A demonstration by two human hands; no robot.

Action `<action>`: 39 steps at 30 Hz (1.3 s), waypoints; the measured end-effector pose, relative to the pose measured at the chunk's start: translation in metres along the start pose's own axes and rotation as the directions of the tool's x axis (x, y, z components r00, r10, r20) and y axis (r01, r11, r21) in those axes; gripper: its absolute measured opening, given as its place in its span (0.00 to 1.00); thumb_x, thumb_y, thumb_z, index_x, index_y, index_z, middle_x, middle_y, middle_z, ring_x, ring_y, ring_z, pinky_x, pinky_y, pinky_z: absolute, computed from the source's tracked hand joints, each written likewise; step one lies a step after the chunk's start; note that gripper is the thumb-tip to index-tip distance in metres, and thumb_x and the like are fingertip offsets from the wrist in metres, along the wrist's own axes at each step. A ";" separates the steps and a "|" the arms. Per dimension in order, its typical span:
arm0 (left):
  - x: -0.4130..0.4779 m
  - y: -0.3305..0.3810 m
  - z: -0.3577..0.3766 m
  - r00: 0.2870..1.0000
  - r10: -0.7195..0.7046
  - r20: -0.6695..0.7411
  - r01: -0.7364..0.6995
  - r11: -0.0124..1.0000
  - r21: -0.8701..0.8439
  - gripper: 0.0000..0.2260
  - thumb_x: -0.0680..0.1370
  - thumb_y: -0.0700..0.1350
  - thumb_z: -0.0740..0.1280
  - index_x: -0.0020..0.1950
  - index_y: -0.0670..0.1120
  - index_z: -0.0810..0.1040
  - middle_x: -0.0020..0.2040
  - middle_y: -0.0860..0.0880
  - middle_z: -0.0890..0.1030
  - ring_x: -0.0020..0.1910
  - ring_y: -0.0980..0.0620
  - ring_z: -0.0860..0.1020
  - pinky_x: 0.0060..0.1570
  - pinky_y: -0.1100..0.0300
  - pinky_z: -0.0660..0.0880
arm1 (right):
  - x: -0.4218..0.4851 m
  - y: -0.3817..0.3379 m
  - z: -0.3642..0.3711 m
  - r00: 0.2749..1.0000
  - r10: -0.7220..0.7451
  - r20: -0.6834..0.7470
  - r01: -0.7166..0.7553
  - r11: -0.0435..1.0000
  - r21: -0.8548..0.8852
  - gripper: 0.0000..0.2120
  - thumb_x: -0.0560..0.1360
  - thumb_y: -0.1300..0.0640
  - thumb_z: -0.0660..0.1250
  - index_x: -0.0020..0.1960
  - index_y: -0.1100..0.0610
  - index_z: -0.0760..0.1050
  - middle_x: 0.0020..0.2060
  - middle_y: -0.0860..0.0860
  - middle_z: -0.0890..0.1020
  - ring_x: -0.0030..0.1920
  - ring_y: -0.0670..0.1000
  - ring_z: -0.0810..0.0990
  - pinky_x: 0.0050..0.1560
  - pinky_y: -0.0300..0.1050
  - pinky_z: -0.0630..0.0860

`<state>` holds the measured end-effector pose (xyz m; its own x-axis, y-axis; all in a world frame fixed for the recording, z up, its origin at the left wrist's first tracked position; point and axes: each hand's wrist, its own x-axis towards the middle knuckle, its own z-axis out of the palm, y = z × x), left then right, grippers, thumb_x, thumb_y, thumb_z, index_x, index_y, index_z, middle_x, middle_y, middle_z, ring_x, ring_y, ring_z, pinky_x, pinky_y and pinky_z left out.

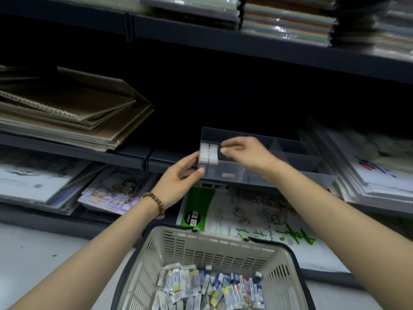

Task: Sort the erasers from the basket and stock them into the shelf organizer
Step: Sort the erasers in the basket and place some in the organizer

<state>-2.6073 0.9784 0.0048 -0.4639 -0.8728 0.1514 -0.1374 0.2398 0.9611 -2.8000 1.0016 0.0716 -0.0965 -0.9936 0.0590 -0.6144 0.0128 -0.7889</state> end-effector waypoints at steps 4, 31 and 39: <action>-0.042 -0.013 0.003 0.998 0.015 -0.057 -0.012 0.998 0.055 0.20 0.74 0.54 0.65 0.66 0.58 0.71 0.61 0.60 0.75 0.58 0.66 0.75 0.52 0.76 0.71 | -0.062 0.037 -0.002 0.984 -0.031 -0.174 0.074 0.965 0.250 0.06 0.75 0.60 0.68 0.50 0.50 0.78 0.47 0.46 0.84 0.46 0.37 0.81 0.45 0.26 0.74; -0.089 -0.304 0.151 0.735 -0.668 0.119 0.586 0.713 0.385 0.18 0.83 0.41 0.53 0.73 0.41 0.63 0.72 0.40 0.63 0.71 0.43 0.63 0.68 0.56 0.62 | -0.103 0.330 0.243 0.607 0.768 0.206 -0.789 0.612 0.042 0.09 0.75 0.52 0.68 0.43 0.58 0.76 0.41 0.57 0.79 0.41 0.52 0.75 0.45 0.43 0.69; -0.076 -0.322 0.161 0.720 -0.683 0.125 0.435 0.584 0.685 0.21 0.81 0.51 0.58 0.72 0.45 0.66 0.66 0.43 0.64 0.64 0.45 0.69 0.62 0.56 0.68 | -0.112 0.325 0.258 0.622 0.765 0.169 -0.762 0.641 -0.093 0.23 0.72 0.47 0.71 0.59 0.61 0.75 0.52 0.56 0.82 0.55 0.54 0.79 0.56 0.46 0.74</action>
<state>-2.6685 1.0358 -0.3537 -0.3494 -0.7388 -0.5763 -0.8817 0.0511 0.4690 -2.7867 1.0877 -0.3497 -0.3972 -0.6271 -0.6701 -0.3926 0.7761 -0.4935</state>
